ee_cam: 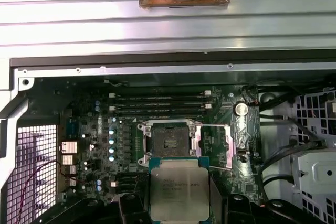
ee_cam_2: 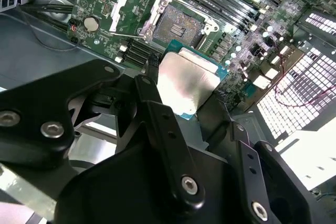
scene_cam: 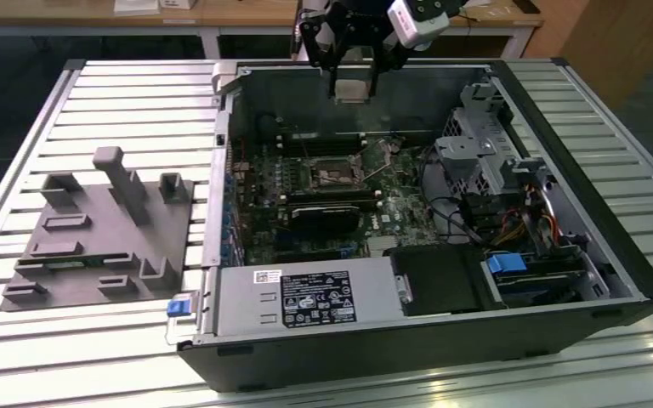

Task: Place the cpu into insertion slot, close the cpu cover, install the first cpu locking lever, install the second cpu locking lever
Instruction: 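Place the cpu into insertion slot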

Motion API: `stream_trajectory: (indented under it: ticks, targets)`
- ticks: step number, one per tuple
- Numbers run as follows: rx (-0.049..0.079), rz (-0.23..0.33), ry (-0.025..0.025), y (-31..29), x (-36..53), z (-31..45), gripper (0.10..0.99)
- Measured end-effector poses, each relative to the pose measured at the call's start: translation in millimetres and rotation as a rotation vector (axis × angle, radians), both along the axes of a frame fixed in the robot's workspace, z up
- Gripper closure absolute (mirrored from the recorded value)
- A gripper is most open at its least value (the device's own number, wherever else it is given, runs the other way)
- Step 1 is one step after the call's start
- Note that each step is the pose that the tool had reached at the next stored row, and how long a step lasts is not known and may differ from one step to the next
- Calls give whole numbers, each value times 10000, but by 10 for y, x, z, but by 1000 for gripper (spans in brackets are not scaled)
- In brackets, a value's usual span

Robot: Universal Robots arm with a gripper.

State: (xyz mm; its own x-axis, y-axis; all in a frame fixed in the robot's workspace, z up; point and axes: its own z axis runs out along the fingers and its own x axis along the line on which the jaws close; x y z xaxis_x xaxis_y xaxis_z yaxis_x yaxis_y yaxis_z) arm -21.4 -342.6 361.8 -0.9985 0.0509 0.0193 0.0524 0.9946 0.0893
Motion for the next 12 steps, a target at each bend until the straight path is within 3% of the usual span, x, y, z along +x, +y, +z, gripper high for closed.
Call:
stream_trajectory:
  ticks: [12]
  targets:
    - [1, -216, 0, 0, 0, 0, 545]
